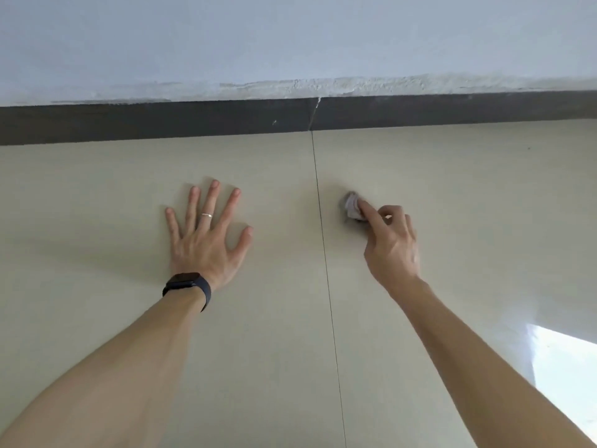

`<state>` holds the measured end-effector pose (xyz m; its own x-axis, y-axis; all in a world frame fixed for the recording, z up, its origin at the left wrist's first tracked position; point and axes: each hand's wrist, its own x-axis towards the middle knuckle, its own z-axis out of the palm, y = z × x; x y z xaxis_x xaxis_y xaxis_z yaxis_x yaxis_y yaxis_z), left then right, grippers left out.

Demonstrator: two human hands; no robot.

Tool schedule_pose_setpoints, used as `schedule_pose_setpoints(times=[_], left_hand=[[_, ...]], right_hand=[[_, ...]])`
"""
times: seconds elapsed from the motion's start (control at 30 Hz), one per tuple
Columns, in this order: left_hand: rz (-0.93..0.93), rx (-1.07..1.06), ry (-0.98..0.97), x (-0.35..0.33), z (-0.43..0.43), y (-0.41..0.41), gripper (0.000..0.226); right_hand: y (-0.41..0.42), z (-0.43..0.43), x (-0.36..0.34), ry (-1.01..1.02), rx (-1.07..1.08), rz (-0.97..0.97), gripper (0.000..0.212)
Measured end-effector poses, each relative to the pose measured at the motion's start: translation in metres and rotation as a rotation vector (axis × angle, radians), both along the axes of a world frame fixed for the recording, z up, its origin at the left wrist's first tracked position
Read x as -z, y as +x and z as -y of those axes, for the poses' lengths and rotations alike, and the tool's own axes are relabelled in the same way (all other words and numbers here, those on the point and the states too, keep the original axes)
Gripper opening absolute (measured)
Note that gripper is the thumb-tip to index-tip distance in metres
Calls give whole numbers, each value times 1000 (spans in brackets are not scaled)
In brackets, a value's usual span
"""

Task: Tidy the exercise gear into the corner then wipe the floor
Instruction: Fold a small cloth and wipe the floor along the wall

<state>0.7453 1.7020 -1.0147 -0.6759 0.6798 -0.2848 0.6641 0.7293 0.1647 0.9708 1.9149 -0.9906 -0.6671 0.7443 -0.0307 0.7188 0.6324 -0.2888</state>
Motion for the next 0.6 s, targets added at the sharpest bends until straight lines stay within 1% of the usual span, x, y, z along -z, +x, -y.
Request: schedule_pose_setpoints(times=[0.03, 0.07, 0.1, 0.17, 0.23, 0.27, 0.3, 0.33, 0.37, 0.43, 0.47, 0.5, 0.53, 0.57, 0.6], left_hand=[[-5, 1, 10, 1, 0, 0, 67], [-8, 1, 22, 2, 0, 0, 67], [-11, 1, 35, 3, 0, 1, 67], [-14, -6, 60, 2, -1, 2, 67], [-22, -8, 72, 2, 0, 3, 68], [-25, -5, 70, 3, 1, 3, 68], [-25, -3, 68, 3, 2, 3, 68], [-24, 0, 69, 3, 1, 3, 69], [-22, 5, 72, 3, 1, 3, 69], [-26, 16, 79, 5, 0, 4, 69], [-37, 25, 82, 6, 2, 5, 68], [-57, 38, 91, 6, 3, 6, 66], [-82, 59, 104, 5, 4, 9, 64], [-95, 87, 119, 3, 4, 15, 62], [-88, 122, 133, 0, 4, 26, 62]], right_hand=[[3, 1, 1, -27, 73, -16, 61], [10, 9, 0, -37, 72, -27, 56], [24, 25, 0, -44, 6, -30, 53], [64, 75, -3, -85, -240, -2, 53], [102, 120, -10, -108, -520, 81, 62], [115, 125, -11, -90, -626, 124, 65], [120, 117, -11, -60, -673, 136, 67], [122, 100, -11, -23, -625, 131, 67], [121, 81, -10, 7, -471, 114, 67], [127, 37, -10, 24, 27, 92, 65], [135, 22, -10, -19, 282, 72, 66], [142, 18, -8, -51, 484, 43, 67], [145, 27, -7, -68, 600, 8, 68], [145, 48, -6, -61, 620, -25, 68], [144, 80, -4, -49, 552, -51, 67]])
